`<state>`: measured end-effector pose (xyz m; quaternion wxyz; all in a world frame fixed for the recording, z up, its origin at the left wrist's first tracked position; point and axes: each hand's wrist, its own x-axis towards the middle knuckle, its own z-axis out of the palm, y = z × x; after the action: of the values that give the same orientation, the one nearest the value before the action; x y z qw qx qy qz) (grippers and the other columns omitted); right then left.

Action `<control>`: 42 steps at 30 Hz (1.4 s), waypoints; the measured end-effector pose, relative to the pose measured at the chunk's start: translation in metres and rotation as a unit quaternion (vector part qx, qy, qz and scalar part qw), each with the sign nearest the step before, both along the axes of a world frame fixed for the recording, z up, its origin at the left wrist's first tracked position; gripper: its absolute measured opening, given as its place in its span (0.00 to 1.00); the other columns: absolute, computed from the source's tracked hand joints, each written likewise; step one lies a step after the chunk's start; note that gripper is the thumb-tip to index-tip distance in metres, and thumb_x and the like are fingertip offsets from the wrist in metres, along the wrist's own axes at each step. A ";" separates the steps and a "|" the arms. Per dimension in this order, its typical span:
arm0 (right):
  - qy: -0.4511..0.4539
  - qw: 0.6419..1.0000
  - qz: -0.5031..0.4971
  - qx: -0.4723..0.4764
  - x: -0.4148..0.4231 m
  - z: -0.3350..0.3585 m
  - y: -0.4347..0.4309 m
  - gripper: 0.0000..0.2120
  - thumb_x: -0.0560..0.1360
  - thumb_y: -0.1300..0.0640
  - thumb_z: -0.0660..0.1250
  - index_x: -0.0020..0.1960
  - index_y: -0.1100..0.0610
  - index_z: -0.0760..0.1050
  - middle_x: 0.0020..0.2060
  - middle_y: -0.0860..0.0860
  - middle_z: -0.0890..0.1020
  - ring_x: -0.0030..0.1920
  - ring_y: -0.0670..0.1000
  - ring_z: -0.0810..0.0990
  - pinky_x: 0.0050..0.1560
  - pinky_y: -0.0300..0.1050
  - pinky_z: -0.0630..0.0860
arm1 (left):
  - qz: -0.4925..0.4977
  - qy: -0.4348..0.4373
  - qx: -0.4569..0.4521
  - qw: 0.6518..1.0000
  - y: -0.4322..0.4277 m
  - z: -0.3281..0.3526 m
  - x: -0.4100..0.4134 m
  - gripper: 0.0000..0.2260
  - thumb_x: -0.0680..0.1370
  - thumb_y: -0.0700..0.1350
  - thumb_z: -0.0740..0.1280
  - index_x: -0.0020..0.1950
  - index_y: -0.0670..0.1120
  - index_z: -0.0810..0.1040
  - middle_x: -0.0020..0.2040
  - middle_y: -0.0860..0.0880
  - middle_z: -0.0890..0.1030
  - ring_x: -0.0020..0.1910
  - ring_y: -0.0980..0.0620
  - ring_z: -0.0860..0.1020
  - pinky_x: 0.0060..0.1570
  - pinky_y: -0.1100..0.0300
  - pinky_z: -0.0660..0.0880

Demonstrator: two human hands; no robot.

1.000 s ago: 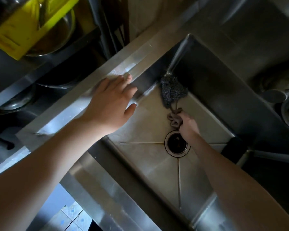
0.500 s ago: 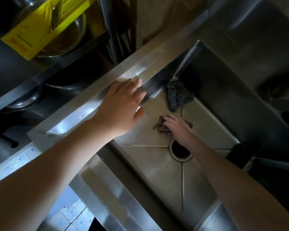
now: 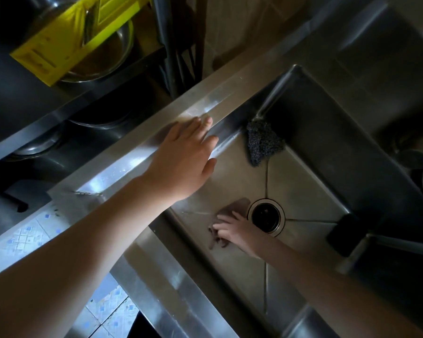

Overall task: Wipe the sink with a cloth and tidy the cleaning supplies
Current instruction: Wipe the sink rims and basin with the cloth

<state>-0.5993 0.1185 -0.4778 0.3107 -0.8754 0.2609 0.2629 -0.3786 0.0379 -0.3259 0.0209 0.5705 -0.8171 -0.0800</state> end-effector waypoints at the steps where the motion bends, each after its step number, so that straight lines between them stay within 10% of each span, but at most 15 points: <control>1: 0.012 1.000 -0.003 0.008 -0.012 0.002 0.002 0.17 0.80 0.60 0.54 0.68 0.56 0.69 0.76 0.46 0.57 0.77 0.49 0.46 0.73 0.52 0.41 | 0.001 0.000 -0.001 1.000 -0.001 0.000 0.000 0.17 0.76 0.50 0.57 0.61 0.43 0.73 0.73 0.39 0.64 0.72 0.42 0.63 0.66 0.48 0.58; 15: -0.046 0.996 -0.017 -0.068 0.040 -0.022 0.011 0.12 0.78 0.57 0.58 0.60 0.57 0.73 0.70 0.50 0.68 0.74 0.53 0.55 0.72 0.55 0.48 | -0.004 0.003 -0.017 1.000 0.007 0.005 0.000 0.16 0.75 0.46 0.62 0.60 0.40 0.75 0.72 0.37 0.65 0.70 0.40 0.65 0.63 0.42 0.63; 22: -0.125 0.985 0.052 -0.104 0.039 -0.025 0.048 0.08 0.71 0.64 0.67 0.49 0.58 0.80 0.60 0.54 0.79 0.66 0.56 0.72 0.61 0.54 0.69 | -0.022 0.004 0.019 1.000 0.055 0.009 -0.006 0.19 0.75 0.44 0.66 0.65 0.43 0.72 0.72 0.39 0.66 0.68 0.39 0.68 0.60 0.43 0.68; 34: 0.012 0.996 0.033 -0.080 -0.075 -0.010 0.088 0.23 0.76 0.65 0.59 0.71 0.54 0.65 0.77 0.53 0.54 0.77 0.55 0.49 0.73 0.54 0.37 | -0.033 0.019 0.025 0.999 0.134 0.011 -0.005 0.14 0.74 0.43 0.68 0.58 0.43 0.78 0.61 0.43 0.78 0.56 0.43 0.78 0.52 0.48 0.74; 42: 0.063 0.987 -0.025 -0.146 -0.049 -0.002 0.091 0.20 0.76 0.61 0.61 0.68 0.54 0.67 0.73 0.57 0.62 0.74 0.58 0.57 0.70 0.56 0.57 | -0.036 0.025 0.017 0.999 0.172 0.015 -0.004 0.08 0.76 0.45 0.61 0.48 0.46 0.79 0.40 0.48 0.80 0.39 0.45 0.78 0.46 0.52 0.74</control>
<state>-0.6486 0.2091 -0.4802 0.1693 -0.8860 0.3374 0.2693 -0.3821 0.2103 -0.3105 0.0289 0.5389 -0.8347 -0.1094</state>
